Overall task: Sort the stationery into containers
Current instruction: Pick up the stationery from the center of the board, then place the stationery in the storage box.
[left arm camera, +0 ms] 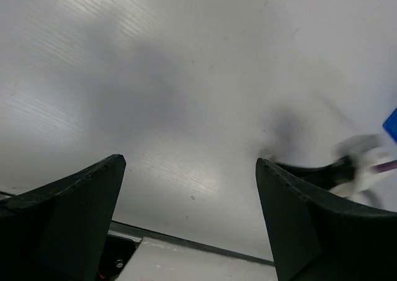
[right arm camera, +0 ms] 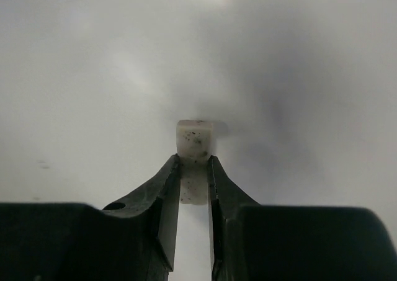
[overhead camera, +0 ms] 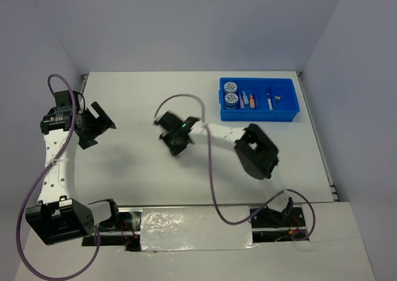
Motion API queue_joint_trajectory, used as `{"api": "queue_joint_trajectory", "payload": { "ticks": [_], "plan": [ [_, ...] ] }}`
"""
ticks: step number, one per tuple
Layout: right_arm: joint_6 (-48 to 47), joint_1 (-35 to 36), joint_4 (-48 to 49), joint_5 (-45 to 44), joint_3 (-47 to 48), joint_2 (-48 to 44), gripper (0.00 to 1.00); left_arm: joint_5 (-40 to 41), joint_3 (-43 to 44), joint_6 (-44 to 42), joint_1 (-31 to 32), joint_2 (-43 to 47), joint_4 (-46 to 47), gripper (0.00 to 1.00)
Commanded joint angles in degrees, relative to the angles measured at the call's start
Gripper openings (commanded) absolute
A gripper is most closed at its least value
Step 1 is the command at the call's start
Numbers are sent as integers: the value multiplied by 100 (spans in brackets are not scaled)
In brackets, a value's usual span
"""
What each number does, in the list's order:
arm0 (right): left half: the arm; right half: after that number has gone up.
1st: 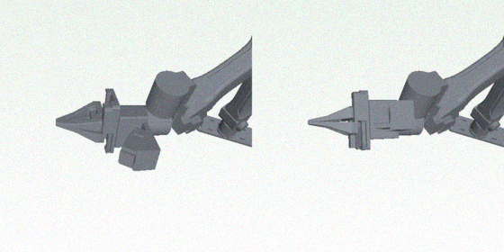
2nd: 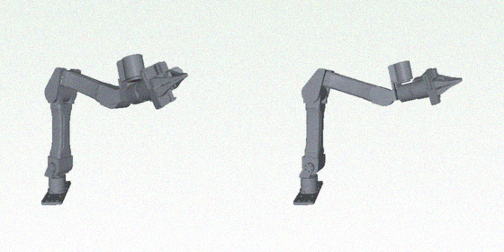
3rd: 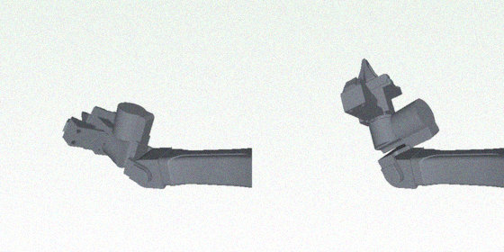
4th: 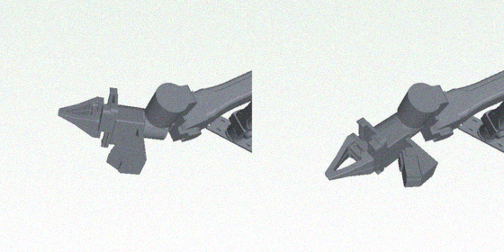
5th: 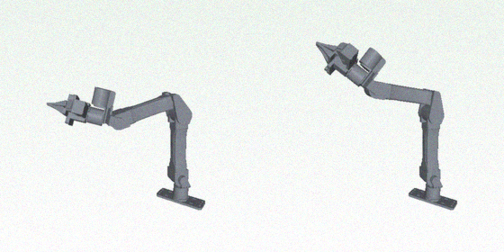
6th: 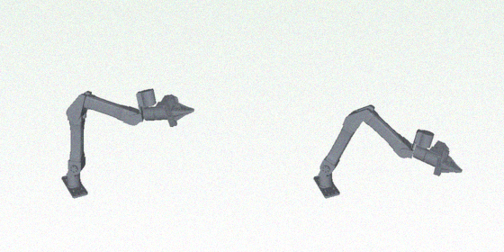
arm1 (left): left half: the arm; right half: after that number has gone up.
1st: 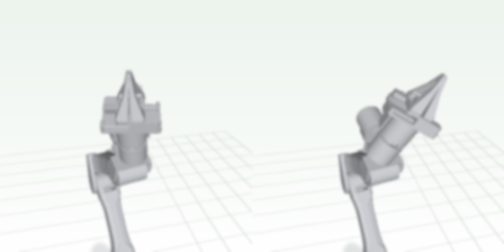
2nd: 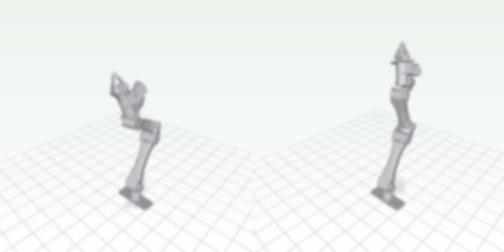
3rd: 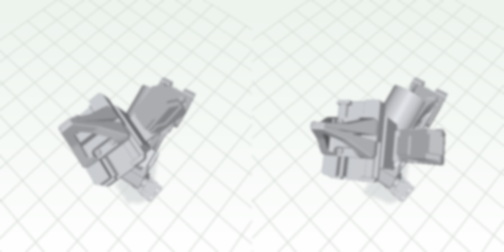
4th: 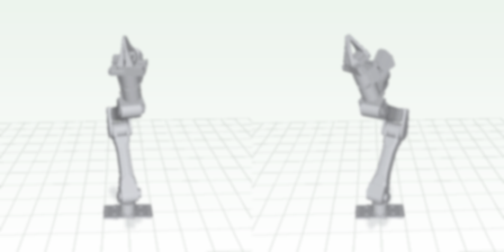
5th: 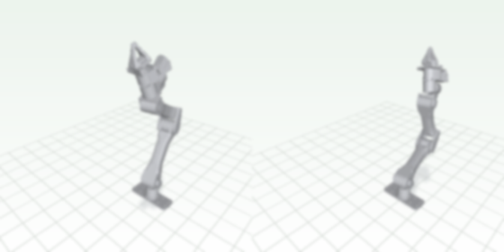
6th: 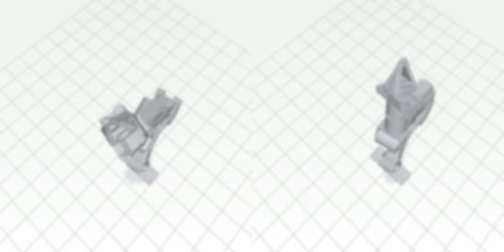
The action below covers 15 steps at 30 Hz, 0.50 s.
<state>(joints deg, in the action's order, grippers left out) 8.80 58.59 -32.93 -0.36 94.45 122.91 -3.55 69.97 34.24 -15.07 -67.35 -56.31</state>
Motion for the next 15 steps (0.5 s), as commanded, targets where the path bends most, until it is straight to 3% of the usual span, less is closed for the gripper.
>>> {"api": "queue_joint_trajectory", "payload": {
  "ticks": [1, 3, 4, 7, 9, 12, 15],
  "plan": [
    [352, -2093, 234, -262, -419, -1618, 11, -690, -107, -356, 162, -146, 358, 99],
    [-25, -2858, -193, -612, -227, -1709, 11, -595, -133, -496, 442, -234, 384, 99],
    [-132, -3575, -362, -797, 157, -1666, 12, -481, -151, -532, 591, -330, 367, 99],
    [-334, -4729, -985, -1228, 1323, -1131, 12, 47, -344, -594, 1110, -436, 463, 99],
    [-396, -5127, -1627, -1387, 2369, -612, 14, 100, -493, -576, 1357, -489, 525, 99],
    [-458, -5717, -1892, -1721, 2989, -225, 18, 101, -599, -611, 1480, -638, 595, 99],
    [-440, -6139, -1797, -2037, 2808, -145, 18, 57, -800, -690, 1735, -770, 823, 99]
  ]
}}
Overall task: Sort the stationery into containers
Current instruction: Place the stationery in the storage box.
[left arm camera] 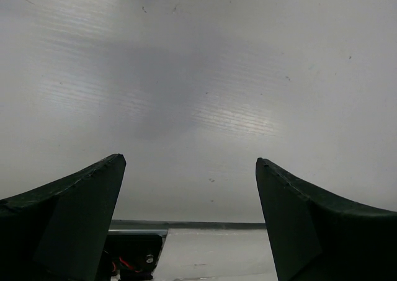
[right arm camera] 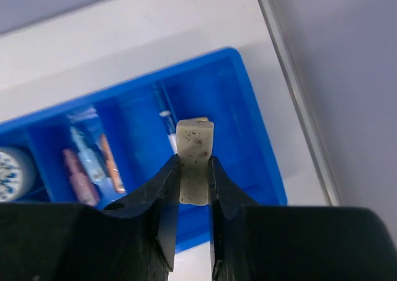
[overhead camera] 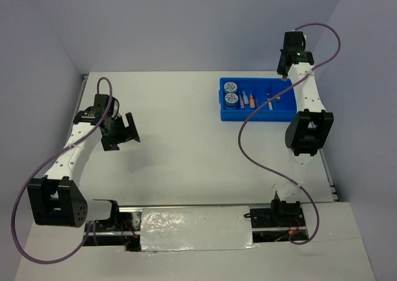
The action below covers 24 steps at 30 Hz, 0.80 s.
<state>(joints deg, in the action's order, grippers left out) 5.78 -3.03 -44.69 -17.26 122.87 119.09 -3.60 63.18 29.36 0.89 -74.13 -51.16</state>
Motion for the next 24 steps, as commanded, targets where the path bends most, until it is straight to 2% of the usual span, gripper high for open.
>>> {"api": "queue_joint_trajectory", "payload": {
  "ticks": [1, 9, 13, 17, 20, 24],
  "plan": [
    [-130, -83, -585, -375, -113, 255, 19, -18, -156, -220, 157, -137, 412, 99],
    [-121, -295, -488, 11, -299, 528, 23, -247, -104, -256, 289, -269, 704, 99],
    [-104, -365, -497, 99, -264, 642, 37, -265, 107, -326, 298, -401, 695, 99],
    [-68, -427, -541, 170, -246, 633, 63, -247, 160, -370, 298, -497, 721, 99],
    [-95, -427, -576, 249, -228, 563, 69, -203, 177, -423, 298, -558, 730, 99],
    [-51, -436, -655, 337, -254, 222, 71, 7, 440, -519, 298, -717, 633, 99]
  ]
}}
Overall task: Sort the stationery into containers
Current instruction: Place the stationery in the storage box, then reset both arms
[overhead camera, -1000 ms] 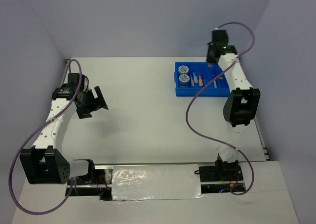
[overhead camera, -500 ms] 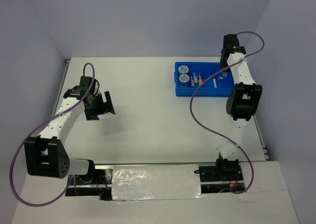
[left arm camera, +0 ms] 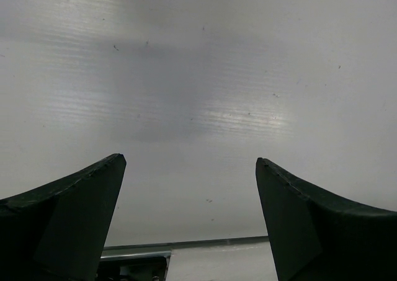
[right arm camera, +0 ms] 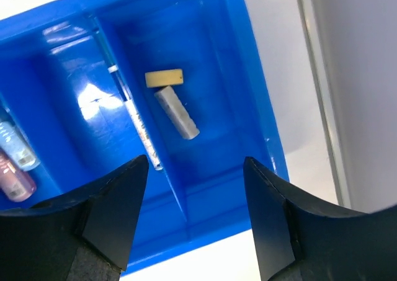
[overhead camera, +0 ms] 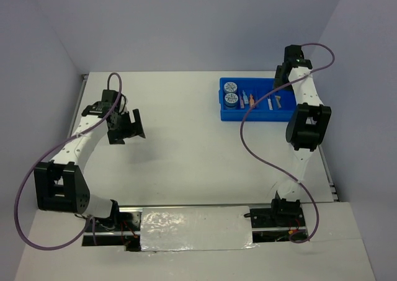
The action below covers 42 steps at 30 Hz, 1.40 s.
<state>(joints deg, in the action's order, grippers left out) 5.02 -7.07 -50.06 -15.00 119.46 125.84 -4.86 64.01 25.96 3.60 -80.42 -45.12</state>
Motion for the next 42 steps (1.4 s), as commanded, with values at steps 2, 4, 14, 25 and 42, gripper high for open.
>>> {"api": "queue_joint_trajectory", "payload": {
  "ticks": [2, 4, 14, 25, 42],
  "plan": [
    [149, -14, -328, 444, 43, -717, 72, 318, 689, -187, 27, -201, -145, 99],
    [245, 91, -215, 926, -577, -1463, 73, 460, 1128, -205, 27, -254, -329, 99],
    [588, 329, 401, 1896, -3463, -6022, 100, 1409, 2502, -258, 53, -229, -656, 99],
    [693, 1331, -759, 613, -3789, -8215, 100, 1892, 1211, -126, 511, 1597, -313, 99],
    [738, 1340, -1322, 797, -4616, -9543, 100, 2429, 648, 234, 554, 2470, -427, 99]
  ]
}}
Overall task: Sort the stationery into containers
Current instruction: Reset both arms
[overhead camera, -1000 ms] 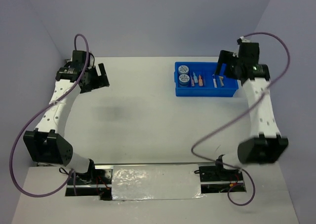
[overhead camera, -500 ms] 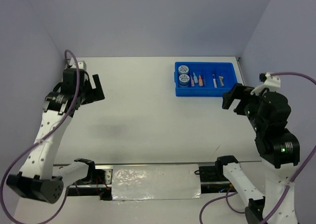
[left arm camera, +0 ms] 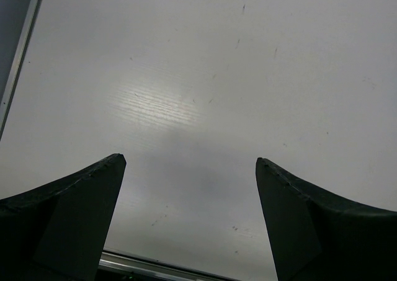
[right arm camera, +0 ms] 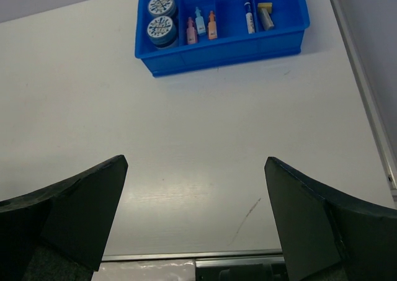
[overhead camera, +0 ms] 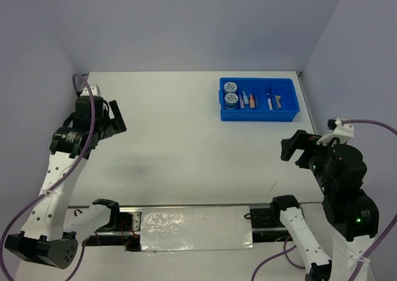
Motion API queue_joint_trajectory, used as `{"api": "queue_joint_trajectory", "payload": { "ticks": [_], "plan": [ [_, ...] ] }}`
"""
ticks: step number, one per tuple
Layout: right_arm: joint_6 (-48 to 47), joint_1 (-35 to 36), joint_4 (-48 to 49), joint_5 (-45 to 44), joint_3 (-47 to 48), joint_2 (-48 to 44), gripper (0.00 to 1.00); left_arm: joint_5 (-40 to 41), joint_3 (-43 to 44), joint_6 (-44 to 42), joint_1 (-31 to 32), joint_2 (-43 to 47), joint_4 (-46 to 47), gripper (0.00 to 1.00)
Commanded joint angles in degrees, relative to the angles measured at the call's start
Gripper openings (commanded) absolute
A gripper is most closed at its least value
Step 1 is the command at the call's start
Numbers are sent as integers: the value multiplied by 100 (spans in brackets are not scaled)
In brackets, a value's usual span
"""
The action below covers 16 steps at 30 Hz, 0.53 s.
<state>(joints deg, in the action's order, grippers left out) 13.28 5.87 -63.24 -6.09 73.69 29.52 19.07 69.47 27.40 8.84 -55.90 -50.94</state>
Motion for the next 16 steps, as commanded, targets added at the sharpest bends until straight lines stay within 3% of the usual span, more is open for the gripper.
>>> {"api": "queue_joint_trajectory", "payload": {
  "ticks": [1, 16],
  "plan": [
    [-62, 46, 22, -77, -65, 98, 100, 35, 171, 90, 30, 0, 146, 99],
    [26, 37, 514, -103, -346, 283, 100, 272, 295, 46, 30, -176, 181, 99]
  ]
}}
